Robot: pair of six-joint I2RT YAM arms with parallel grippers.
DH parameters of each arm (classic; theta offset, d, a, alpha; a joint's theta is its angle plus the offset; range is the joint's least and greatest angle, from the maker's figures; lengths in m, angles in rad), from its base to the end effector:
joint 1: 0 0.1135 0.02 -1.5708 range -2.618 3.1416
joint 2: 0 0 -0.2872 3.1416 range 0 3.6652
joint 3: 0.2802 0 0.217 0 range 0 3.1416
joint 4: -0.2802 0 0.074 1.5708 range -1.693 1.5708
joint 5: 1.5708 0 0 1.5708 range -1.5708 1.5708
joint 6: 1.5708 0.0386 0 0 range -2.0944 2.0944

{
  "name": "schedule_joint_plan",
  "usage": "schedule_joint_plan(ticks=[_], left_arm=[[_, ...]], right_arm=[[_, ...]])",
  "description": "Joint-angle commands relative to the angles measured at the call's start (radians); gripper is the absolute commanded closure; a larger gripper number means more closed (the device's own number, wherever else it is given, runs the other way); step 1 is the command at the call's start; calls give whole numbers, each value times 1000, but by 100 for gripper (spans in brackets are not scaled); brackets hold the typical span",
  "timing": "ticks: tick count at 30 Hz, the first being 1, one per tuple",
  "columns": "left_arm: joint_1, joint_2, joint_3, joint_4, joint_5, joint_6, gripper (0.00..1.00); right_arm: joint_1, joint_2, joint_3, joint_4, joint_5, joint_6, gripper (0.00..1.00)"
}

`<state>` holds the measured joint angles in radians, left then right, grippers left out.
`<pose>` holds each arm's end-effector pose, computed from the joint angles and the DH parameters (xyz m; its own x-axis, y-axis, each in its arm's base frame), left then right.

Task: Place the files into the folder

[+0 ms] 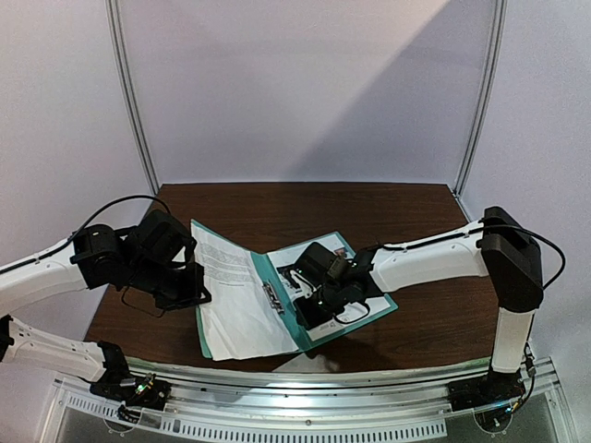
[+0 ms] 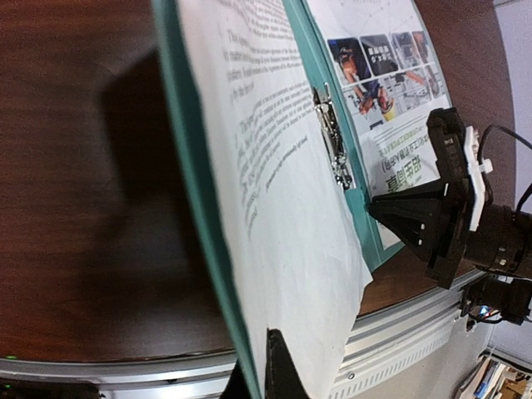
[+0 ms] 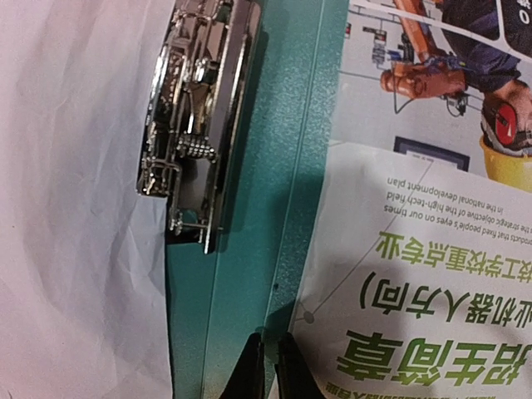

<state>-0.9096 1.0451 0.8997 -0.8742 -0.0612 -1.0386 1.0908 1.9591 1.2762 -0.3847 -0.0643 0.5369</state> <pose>0.0939 -0.1168 0.2952 -0.9273 -0.2087 -0.3106 -0.0610 0.9032 -0.4248 0.1745 0.3405 0.1957 -0.8077 -0.4461 -0.3856 -0.5660 0.7698 0.2950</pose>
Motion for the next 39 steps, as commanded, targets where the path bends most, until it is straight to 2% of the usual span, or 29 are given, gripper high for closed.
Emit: schedule_joint_plan(ticks=[1,4,11,14,18,22,26,29,33,39], left_arm=[[-9,-19,-5,-34,-38,35,100],[-9,-17,-5,-33,-37,38,100],[-8,-11,10,-42,-40,48,100],[-8,-7,24,-59,-43,54,100],[-6,-8,40,-86,-46,62,100],[-5,-11,53,-117,-41,73,100],[-4,-15,64,-151,-38,86,100],[-2,-20,72,-178,-37,96,100],[0,-29,84,-214,-37,108,100],[3,-28,119,-284,-32,136,100]], right_arm=[[-4,10,8,-96,55,-15,91],[-4,-7,8,-82,12,-22,91],[-4,-24,18,50,-286,-46,86],[-5,-33,49,68,-349,-48,83],[-26,-52,99,39,-350,-61,76],[-92,-91,88,12,-316,-61,57],[-187,-140,72,-49,-218,-97,37],[-278,-168,47,-83,-162,-119,27],[-401,-181,2,-99,-133,-135,22],[-485,-160,-56,-95,-160,-171,17]])
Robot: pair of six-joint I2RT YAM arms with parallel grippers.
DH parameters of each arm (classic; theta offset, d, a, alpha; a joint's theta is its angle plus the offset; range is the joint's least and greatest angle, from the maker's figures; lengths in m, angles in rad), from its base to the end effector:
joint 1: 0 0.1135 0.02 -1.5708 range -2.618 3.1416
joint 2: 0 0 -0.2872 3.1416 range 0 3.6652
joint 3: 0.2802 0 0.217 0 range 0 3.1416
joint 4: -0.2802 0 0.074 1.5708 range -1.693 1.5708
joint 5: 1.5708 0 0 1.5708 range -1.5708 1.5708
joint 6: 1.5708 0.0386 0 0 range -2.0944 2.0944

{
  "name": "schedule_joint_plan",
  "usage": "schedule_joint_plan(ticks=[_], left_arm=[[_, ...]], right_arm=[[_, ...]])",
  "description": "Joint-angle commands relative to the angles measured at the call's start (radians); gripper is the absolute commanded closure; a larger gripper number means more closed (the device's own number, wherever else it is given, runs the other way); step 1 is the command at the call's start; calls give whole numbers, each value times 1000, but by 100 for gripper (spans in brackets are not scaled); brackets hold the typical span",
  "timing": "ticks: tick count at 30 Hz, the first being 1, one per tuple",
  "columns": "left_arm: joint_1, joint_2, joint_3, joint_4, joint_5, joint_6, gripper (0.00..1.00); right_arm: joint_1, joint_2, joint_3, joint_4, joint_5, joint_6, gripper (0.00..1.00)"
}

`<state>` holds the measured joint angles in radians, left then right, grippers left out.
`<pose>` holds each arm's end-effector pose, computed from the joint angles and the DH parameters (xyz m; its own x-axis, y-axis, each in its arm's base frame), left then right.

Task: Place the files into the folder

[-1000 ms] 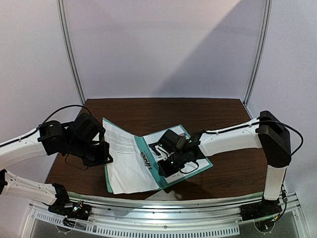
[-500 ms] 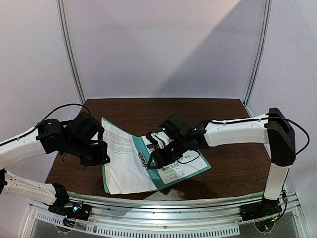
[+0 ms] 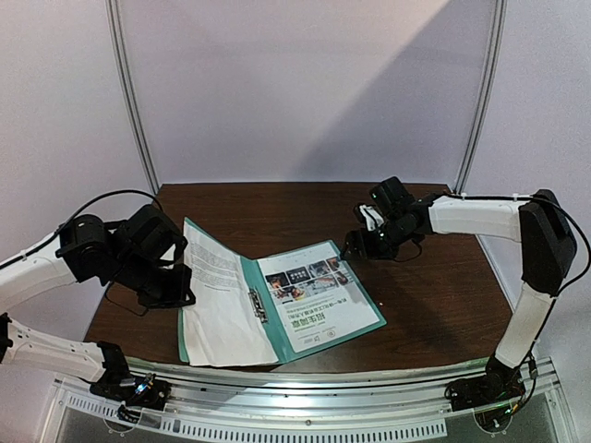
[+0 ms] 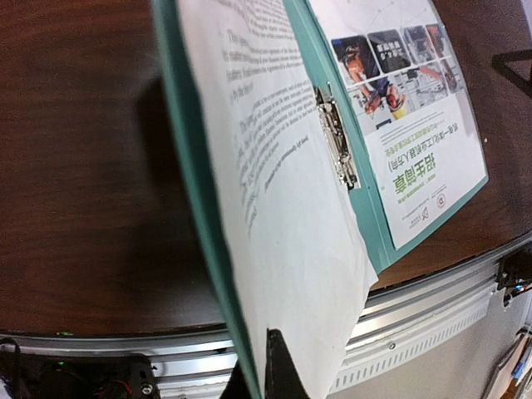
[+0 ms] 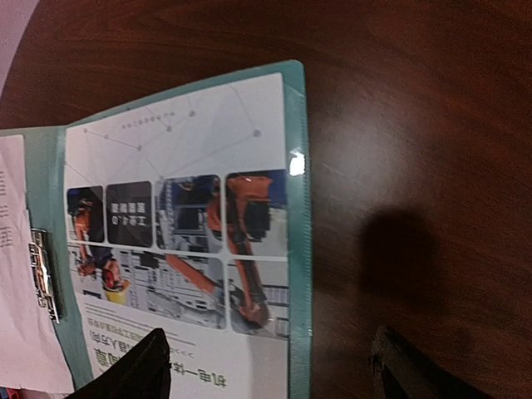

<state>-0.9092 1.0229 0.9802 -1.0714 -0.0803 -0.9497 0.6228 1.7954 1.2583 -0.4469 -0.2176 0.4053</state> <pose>0.0829 -0.1014 0.3088 -0.9428 -0.1086 -0.3152 -0.0034 0.9485 -0.3167 0.2840 0.2142 0.2453 -0.8844 -0.1611 -0.4380 -0.3459 0.8563 0.3835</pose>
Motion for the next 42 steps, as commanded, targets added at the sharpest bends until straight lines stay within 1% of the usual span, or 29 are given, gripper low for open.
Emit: schedule_joint_plan(ticks=[1,6,12,18,21,25,30,35,38,42], left_arm=[[3,-1,48,-101,-12,54,100],[4,38,107,-163,-13,88,100],[7,115,242,-246,-37,132,100],[9,182,308,-254,-25,164,100],[9,221,346,-249,-22,176,99],[9,259,379,-206,-4,191,95],[9,299,386,-126,37,191,92],[10,320,393,-47,66,183,81],[9,332,392,4,73,179,78],[9,349,383,85,126,174,75]], right_arm=[[-23,9,-46,-32,-18,-42,17],[-29,21,-101,-2,-131,-45,16],[-30,21,-199,85,-248,-10,18],[-28,10,-318,217,-366,69,21],[-19,-6,-367,262,-390,110,22],[2,-19,-387,284,-393,127,23],[16,-15,-405,301,-393,140,24],[18,-16,-416,308,-394,143,25],[18,-16,-422,312,-396,145,26],[19,-16,-430,317,-396,147,26]])
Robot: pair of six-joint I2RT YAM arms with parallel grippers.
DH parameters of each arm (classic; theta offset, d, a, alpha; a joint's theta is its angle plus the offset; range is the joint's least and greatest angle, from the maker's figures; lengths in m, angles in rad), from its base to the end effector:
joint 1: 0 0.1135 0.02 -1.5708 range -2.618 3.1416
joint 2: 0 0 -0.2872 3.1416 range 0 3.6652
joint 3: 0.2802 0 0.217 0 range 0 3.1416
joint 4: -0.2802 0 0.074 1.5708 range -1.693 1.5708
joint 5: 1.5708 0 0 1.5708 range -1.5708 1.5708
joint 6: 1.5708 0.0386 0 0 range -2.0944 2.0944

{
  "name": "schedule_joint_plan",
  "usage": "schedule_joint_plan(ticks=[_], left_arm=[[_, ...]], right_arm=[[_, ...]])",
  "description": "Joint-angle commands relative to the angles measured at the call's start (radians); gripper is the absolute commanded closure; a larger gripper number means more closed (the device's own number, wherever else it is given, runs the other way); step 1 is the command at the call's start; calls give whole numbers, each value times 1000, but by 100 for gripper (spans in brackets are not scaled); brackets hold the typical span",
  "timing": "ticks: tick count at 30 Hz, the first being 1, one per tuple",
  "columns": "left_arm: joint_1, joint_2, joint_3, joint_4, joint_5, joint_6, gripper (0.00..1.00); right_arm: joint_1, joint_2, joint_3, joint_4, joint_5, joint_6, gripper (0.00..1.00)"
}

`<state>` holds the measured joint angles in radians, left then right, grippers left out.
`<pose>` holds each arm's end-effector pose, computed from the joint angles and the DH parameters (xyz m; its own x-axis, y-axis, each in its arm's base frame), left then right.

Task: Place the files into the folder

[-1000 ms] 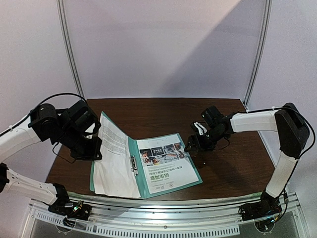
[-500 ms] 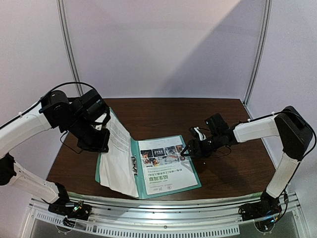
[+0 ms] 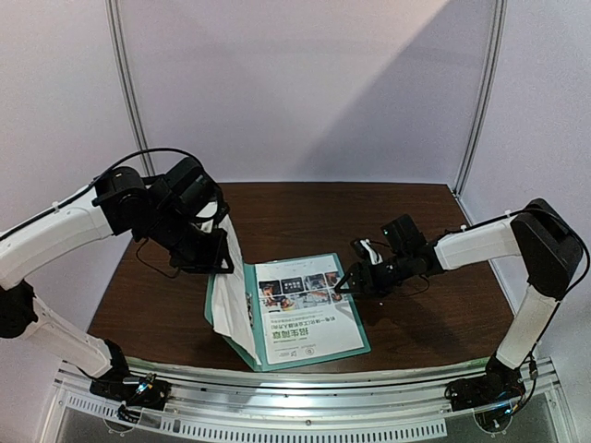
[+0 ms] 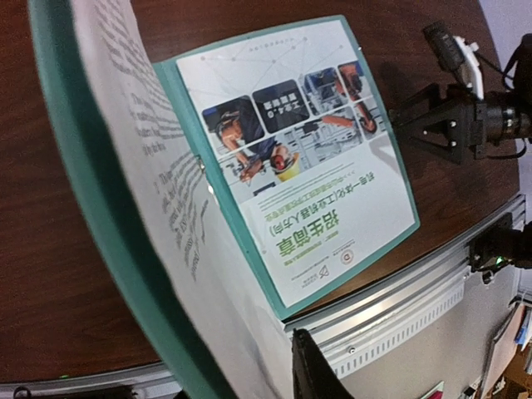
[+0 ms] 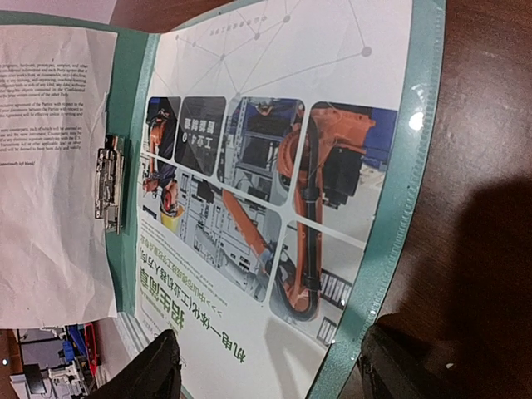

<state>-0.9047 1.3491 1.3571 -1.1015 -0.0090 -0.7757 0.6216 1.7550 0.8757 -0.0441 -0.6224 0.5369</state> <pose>0.1341 -0.1701 0.3553 -0.9406 0.0637 -0.3336 0.1752 0.9325 -0.3160 0.2433 0.2019 0.1894 -0.9454 -0.1660 -0.2804 -0.3205 0.6292 0.7081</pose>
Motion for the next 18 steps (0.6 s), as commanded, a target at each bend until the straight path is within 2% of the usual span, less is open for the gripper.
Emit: schedule_joint_plan(ticks=[1,18], left_arm=[[4,27,1,139,66,0,74],[-5,127,-37,385,174,16,64]], right_arm=[[21,24,-48,-86,9,17,26],[20,2,-47,-112,28,8,27]])
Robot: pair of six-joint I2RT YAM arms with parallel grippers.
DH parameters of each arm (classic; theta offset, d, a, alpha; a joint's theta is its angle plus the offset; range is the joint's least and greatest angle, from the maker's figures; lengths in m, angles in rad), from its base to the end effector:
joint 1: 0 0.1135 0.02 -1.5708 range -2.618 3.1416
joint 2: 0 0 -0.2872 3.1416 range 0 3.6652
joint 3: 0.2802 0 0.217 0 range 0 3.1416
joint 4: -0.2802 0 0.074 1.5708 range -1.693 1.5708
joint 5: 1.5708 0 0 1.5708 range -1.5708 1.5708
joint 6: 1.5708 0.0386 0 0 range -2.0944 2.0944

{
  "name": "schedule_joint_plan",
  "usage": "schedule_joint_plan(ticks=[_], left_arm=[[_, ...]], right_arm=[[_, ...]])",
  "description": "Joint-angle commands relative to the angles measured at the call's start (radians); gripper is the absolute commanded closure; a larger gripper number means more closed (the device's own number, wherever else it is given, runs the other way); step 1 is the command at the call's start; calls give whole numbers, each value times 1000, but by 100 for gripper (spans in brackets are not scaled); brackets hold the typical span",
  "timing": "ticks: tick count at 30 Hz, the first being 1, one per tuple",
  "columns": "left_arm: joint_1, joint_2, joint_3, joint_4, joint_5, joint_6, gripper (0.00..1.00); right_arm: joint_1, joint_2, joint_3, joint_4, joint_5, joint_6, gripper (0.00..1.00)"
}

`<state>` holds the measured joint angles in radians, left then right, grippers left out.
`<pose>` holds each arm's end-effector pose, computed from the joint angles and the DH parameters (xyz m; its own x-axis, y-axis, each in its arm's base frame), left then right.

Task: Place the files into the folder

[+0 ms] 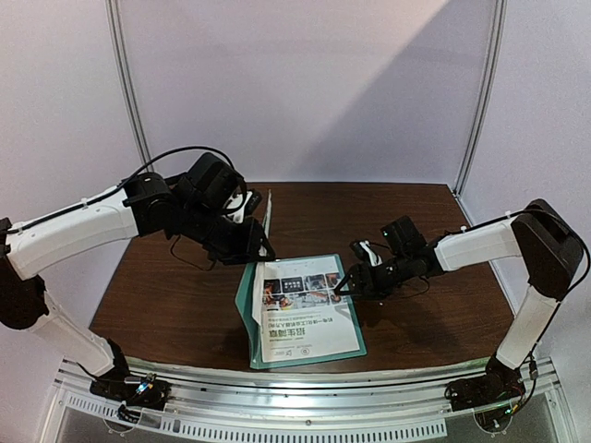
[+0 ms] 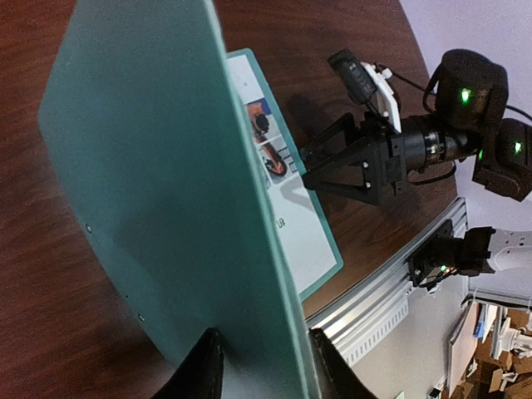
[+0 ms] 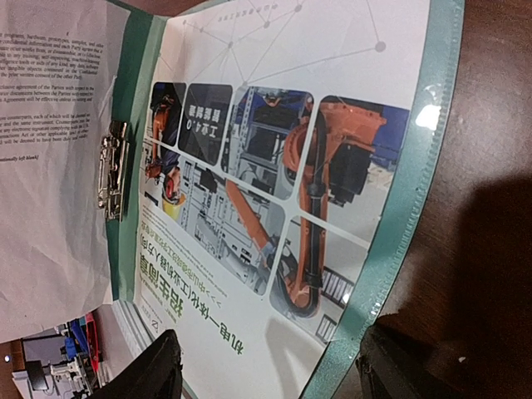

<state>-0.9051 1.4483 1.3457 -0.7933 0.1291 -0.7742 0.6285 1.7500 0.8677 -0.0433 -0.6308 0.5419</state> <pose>0.1620 -0.2144 0.3492 -0.9248 0.0551 -0.3765 0.2560 0.8220 -0.5087 0.2400 0.2026 0.1892 -0.9466 -0.1731 -0.2722 -0.3192 0.6233 0.7139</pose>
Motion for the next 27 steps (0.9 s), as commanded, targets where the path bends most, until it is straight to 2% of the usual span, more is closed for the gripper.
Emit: schedule_joint_plan(ticks=[1,10,22,27], left_arm=[[-5,35,-26,86,42,14,62],[-26,78,-10,177,81,-15,44],[-44,110,4,302,171,-59,32],[-46,114,-3,331,188,-68,30]], right_arm=[[13,5,-39,-115,38,2,27],[14,-8,-33,-131,47,-5,27],[13,-36,-35,-155,76,-18,27],[11,-50,-32,-171,100,-20,27]])
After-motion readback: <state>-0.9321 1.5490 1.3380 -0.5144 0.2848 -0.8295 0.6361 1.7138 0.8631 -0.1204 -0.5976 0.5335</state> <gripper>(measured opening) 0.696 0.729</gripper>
